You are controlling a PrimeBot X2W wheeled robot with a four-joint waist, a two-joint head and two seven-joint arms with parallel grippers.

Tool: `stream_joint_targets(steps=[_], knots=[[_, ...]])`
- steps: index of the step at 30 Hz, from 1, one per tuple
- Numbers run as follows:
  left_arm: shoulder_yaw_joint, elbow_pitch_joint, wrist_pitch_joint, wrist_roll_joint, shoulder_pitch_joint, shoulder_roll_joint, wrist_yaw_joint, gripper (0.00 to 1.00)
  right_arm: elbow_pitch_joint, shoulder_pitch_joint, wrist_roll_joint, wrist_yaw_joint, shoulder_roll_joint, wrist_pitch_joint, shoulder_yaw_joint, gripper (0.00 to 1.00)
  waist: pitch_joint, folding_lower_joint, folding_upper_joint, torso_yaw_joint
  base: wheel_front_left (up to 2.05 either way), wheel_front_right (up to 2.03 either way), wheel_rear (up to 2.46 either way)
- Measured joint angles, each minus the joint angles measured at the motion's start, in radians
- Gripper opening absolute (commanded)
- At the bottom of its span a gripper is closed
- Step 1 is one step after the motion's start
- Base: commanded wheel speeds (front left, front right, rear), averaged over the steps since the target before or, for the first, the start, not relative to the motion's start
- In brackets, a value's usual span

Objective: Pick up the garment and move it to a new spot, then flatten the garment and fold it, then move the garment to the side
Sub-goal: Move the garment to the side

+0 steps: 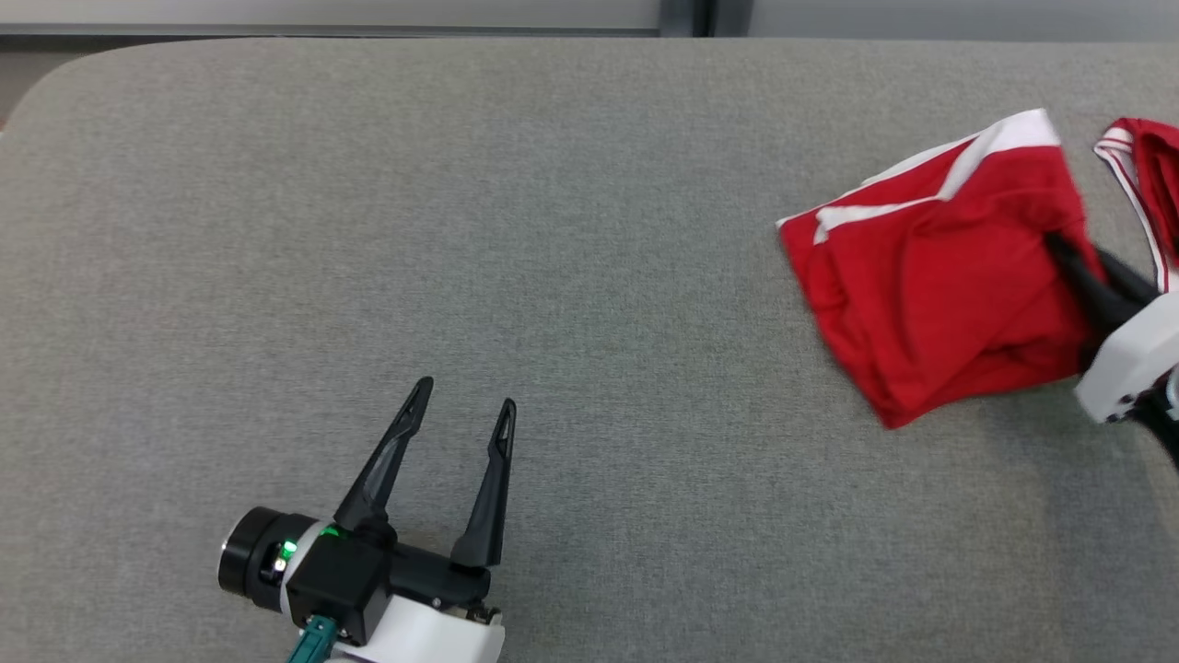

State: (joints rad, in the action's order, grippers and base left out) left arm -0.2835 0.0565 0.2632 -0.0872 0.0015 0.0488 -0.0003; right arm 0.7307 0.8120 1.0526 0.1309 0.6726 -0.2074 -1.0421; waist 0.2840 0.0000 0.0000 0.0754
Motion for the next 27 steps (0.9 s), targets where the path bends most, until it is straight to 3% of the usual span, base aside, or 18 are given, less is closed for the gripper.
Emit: stream_joint_targets(steps=[13, 27], knots=[[0.017, 0.02, 0.0, 0.043, -0.116, 0.0, -0.065, 1.0, 0.111, 0.187, -0.03, 0.0, 0.202, -0.032, 0.037, 0.0, 0.178, 0.0, 0.0, -0.1, 0.0, 0.0, 0.0], [0.034, 0.018, 0.0, 0.052, -0.154, 0.004, -0.1, 1.0, 0.227, 0.279, -0.079, 0.0, 0.334, -0.024, 0.07, 0.0, 0.289, 0.0, 0.0, -0.078, 0.0, 0.0, 0.0]])
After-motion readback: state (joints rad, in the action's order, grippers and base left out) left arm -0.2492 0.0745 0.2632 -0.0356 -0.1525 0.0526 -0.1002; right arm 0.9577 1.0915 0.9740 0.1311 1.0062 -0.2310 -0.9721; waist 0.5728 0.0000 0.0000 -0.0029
